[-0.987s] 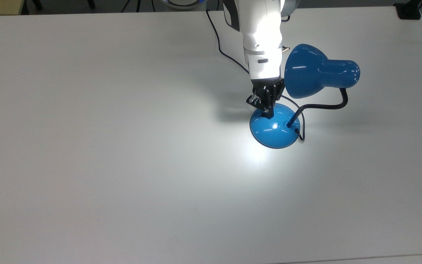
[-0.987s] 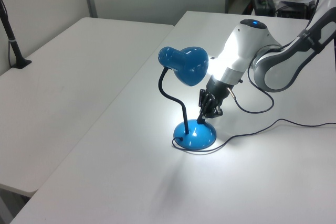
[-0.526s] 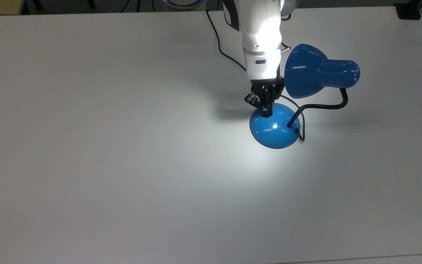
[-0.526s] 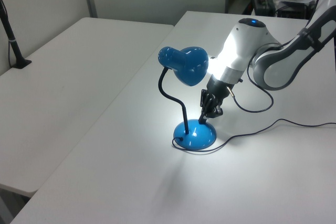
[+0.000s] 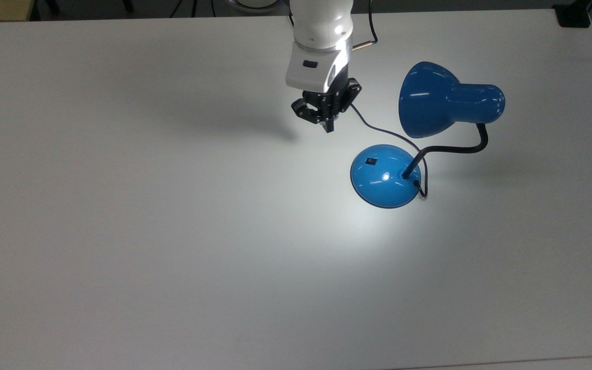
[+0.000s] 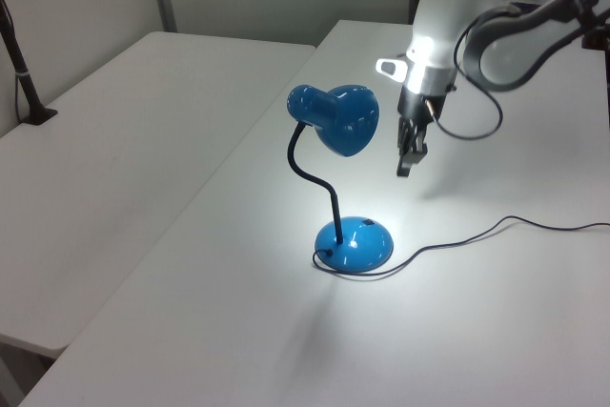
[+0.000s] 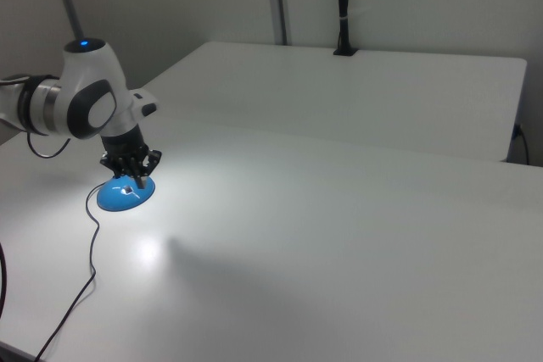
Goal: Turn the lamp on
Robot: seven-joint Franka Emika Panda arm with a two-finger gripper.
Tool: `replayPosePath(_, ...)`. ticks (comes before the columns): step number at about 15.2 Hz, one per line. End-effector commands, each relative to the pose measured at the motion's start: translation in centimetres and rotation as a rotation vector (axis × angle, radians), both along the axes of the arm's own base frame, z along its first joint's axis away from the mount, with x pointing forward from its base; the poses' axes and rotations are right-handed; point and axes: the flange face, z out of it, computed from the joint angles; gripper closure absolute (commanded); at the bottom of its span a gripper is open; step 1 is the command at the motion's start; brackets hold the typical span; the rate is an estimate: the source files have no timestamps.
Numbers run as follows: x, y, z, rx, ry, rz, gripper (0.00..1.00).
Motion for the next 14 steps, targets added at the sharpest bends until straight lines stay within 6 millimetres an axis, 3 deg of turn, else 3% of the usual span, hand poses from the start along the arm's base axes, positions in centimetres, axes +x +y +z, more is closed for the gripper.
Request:
replayPosePath(1,-0.4,-5.0,4.0,-0.074,0.049,-0.127,1.0)
replayPosePath(4,0.2,-7.7,7.5,-0.095,0.113,-0.26,0.99)
replayPosePath(11,-0.3,-10.9,16.4,-0.16,0.188,-0.434,0.9)
replayPosePath(13,-0.5,-11.3,18.1,-0.163,0.199,-0.444,0.67)
replayPosePath(14,-0.7,-11.8,18.7,-0.165,0.207,-0.453,0.48)
